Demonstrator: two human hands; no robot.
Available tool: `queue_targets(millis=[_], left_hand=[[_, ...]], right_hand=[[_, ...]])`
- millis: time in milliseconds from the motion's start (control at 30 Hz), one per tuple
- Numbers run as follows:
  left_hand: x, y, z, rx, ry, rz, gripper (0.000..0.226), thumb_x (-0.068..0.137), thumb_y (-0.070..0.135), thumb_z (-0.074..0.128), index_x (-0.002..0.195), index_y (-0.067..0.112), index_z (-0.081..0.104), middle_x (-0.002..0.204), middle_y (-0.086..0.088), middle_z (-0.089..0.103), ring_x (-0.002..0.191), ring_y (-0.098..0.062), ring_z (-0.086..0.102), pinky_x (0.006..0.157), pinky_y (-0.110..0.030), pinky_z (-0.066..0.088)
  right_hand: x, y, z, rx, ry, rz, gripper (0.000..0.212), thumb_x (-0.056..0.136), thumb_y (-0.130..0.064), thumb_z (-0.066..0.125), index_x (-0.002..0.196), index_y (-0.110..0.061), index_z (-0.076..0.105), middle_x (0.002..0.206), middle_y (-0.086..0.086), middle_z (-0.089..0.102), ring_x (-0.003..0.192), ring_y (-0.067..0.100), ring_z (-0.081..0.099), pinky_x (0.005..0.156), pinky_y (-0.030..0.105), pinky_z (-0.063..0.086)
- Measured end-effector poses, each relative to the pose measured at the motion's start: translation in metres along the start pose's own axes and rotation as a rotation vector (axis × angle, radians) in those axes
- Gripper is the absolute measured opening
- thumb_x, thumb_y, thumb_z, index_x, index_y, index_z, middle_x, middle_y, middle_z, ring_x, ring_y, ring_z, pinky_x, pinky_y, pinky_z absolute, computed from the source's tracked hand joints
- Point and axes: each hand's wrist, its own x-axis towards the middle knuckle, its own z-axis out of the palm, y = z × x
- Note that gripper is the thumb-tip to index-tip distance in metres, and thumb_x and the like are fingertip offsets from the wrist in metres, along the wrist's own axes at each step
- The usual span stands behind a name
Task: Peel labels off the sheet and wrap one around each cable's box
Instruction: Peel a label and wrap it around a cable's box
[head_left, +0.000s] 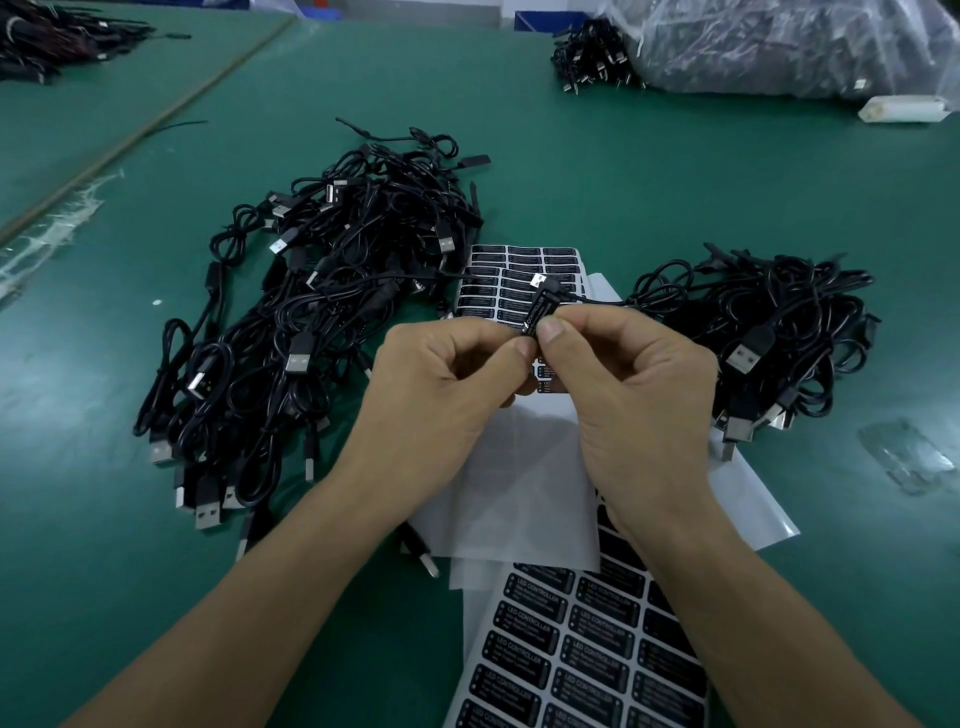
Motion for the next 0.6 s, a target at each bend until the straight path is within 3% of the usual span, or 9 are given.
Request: queue_targets(millis=[200, 400, 600], left_hand=[[0.001, 0.0011, -0.0011, -0.027, -0.043, -0.006, 0.02, 0.097, 0.013, 0.065, 0.088, 0.026, 0.077, 0.077, 0.003, 0.076, 0.071, -0.008, 0.07, 0.066, -0.02, 0.057], [0.0002, -0.0002, -0.0014, -0.029, -0.046, -0.005, 0.018, 0.097, 0.014, 0.065, 0.088, 0.024, 0.077, 0.076, 0.001, 0.076, 0.07, -0.011, 0.069, 0.067, -0.023, 0.058], [-0.0011, -0.0012, -0.001, -0.032, -0.024, 0.004, 0.016, 0.095, 0.016, 0.066, 0.088, 0.025, 0.077, 0.079, -0.003, 0.076, 0.078, -0.032, 0.071, 0.073, -0.043, 0.061]], right_hand=[[0.0007, -0.0014, 0.0002, 0.018, -0.005, 0.014, 0.022, 0.09, 0.003, 0.067, 0.081, -0.017, 0.073, 0.068, -0.011, 0.072, 0.061, 0.0, 0.067, 0.06, 0.012, 0.053], [0.0006, -0.0027, 0.0005, 0.007, -0.012, 0.023, 0.022, 0.09, 0.002, 0.067, 0.08, -0.017, 0.073, 0.067, -0.01, 0.072, 0.06, 0.001, 0.067, 0.059, 0.013, 0.053], [0.0, -0.003, -0.0003, 0.0, -0.008, 0.038, 0.021, 0.09, 0.001, 0.068, 0.08, -0.016, 0.073, 0.069, -0.007, 0.073, 0.062, 0.002, 0.068, 0.061, 0.013, 0.054]])
